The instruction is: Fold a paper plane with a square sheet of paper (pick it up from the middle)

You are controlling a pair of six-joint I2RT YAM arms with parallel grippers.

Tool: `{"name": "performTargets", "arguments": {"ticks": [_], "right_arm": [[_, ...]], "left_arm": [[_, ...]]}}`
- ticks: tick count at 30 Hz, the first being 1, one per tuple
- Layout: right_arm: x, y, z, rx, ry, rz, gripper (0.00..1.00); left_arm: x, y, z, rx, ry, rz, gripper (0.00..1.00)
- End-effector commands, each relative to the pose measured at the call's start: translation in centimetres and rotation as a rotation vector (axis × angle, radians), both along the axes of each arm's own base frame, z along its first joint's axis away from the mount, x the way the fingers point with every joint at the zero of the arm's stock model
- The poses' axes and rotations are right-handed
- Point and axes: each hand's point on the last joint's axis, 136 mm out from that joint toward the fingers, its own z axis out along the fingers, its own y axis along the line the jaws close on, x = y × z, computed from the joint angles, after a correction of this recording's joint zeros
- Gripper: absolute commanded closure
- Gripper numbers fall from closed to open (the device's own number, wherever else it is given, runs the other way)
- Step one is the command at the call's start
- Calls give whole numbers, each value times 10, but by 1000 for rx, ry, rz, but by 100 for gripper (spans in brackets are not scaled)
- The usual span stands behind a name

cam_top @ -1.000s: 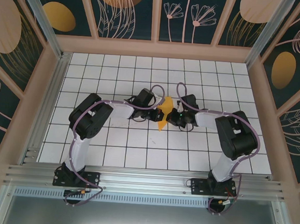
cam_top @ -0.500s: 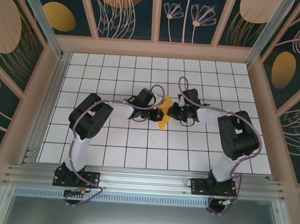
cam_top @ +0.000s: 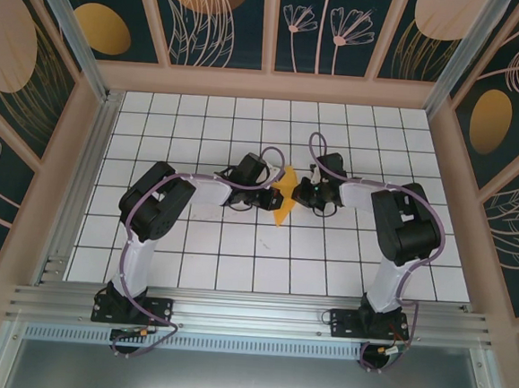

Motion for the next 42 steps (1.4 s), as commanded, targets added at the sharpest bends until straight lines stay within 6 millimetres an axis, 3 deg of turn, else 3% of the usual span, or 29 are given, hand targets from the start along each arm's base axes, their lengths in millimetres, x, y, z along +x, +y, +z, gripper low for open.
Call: {"name": "performTargets", "arguments": {"ticks": [1,4,6,16,23,27,31,35,38,42], "right_arm": [[7,-2,17,4,-38,12,100],[17,1,41,49,-90,14,100],[22,-4,42,36,-92,6,100],[16,-9,2,4,-8,3,100],[11,-29,-27,-111,46,-39,100],[17,-23,-12,-83,14,-16,100],[26,-14,26,-35,-57,11,99],[18,1,41,37,-68,47,99],[10,4,27,22,-37,49,99],[7,-11,-2,-63,3,0,99]], "left_arm": [[-7,17,-20,76,56,29,93],[-7,17,-19,77,56,29,93],[-7,17,-19,75,56,29,93],[-7,16,-19,73,59,30,93],[-8,18,-20,80,59,29,93],[-9,18,-21,78,63,28,93],[-8,17,-19,75,59,28,93],[-8,17,-19,75,62,28,93],[-8,16,-18,70,59,30,92],[-7,17,-14,71,51,31,90]]}}
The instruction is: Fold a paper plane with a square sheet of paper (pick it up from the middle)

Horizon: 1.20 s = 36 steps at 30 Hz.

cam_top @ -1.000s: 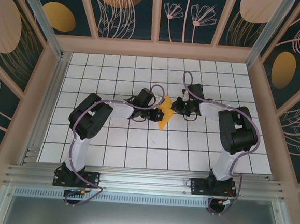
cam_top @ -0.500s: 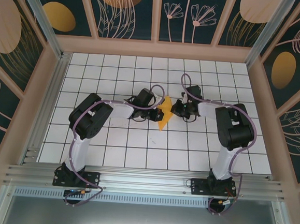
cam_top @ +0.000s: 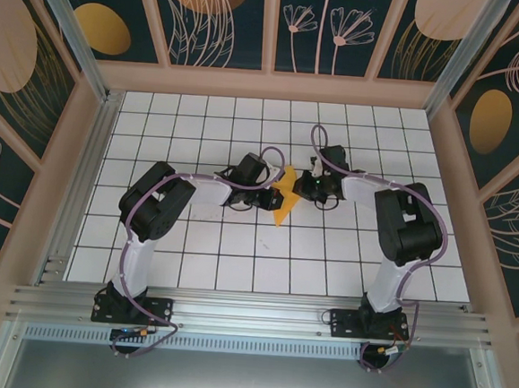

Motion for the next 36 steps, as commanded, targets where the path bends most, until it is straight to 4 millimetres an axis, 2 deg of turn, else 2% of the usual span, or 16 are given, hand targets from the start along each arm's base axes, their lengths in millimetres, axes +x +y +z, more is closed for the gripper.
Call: {"name": "performTargets", "arguments": {"ticks": [1,5,6,9,12,15,17,19,22,29,33,36], "right_arm": [[-6,-11,-24,-63,40,-29,99],[-10,-12,-42,-87,78,-18,99],[-11,-13,-43,-91,78,-18,99],[-14,-13,-45,-98,84,-10,99],[-14,-12,-41,-93,75,1,98],[-12,-10,-36,-90,63,6,98],[-10,-10,-32,-89,55,7,98],[-8,-9,-30,-85,50,4,98],[-6,-7,-28,-81,46,7,97],[-8,-8,-29,-84,51,12,97],[-10,-10,-32,-92,59,7,97],[-10,-11,-33,-96,58,6,97]], "left_arm": [[-7,17,-13,71,49,31,89],[-1,19,6,68,7,51,84],[3,21,14,67,-18,67,78],[13,24,42,56,-75,108,70],[23,30,70,40,-135,174,65],[21,26,92,-32,-142,181,72],[12,16,97,-89,-105,136,81],[7,10,91,-111,-54,114,88],[0,1,75,-120,10,82,91],[0,-10,48,-127,75,67,91],[3,-5,25,-59,94,93,92],[7,7,7,17,89,139,92]]}}
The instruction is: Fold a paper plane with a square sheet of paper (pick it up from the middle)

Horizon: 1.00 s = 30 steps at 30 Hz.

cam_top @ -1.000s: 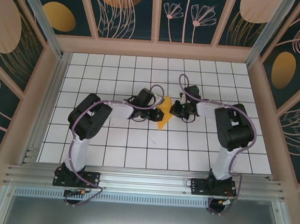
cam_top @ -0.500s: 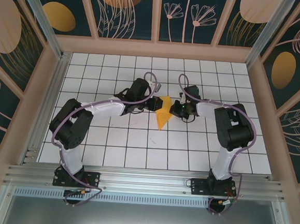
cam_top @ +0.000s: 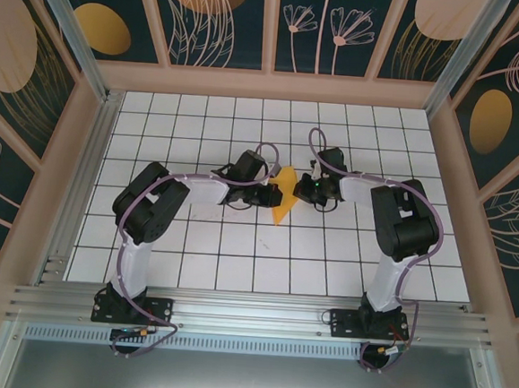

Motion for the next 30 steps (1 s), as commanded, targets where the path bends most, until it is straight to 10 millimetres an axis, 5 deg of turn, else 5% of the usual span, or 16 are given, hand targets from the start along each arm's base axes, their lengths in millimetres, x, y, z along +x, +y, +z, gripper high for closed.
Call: {"name": "performTargets", "arguments": {"ticks": [1,11,17,20,30], "right_arm": [[-11,-8,-17,-70,42,11,97],[-15,-10,-21,-85,49,20,97],[-1,13,36,44,-60,64,94],[-10,26,54,99,-83,89,94],[-56,33,26,122,13,63,98]], "left_arm": [[9,7,-12,73,-18,44,92],[4,17,-34,124,-10,46,91],[-4,21,-39,117,8,46,91],[-4,20,-40,107,15,44,91],[-6,16,-34,73,16,42,91]]}}
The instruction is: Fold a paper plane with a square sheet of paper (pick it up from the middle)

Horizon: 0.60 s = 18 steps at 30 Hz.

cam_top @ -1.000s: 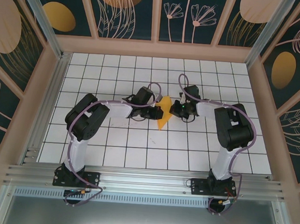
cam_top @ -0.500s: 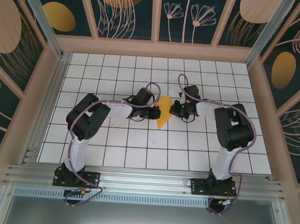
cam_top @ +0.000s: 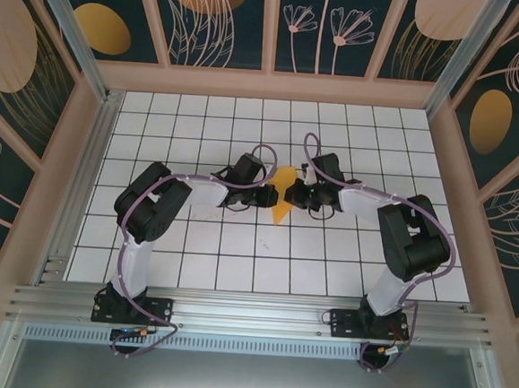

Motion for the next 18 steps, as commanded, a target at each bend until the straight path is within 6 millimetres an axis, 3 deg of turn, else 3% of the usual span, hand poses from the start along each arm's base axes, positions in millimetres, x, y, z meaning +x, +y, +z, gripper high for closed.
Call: {"name": "performTargets", "arguments": {"ticks": [1,4,9,14,18], "right_arm": [[-16,4,-8,33,51,-8,98],[-26,9,-16,61,76,15,98],[-27,-16,-38,-110,110,-43,98],[-25,-6,-27,-81,86,-10,98],[-24,4,-7,-37,34,2,97]], "left_arm": [[-15,5,-19,22,71,-11,91],[-16,5,-20,22,70,-14,91],[-16,6,-22,25,75,-15,91],[-16,5,-22,24,74,-18,91],[-16,4,-21,22,73,-18,91]]}}
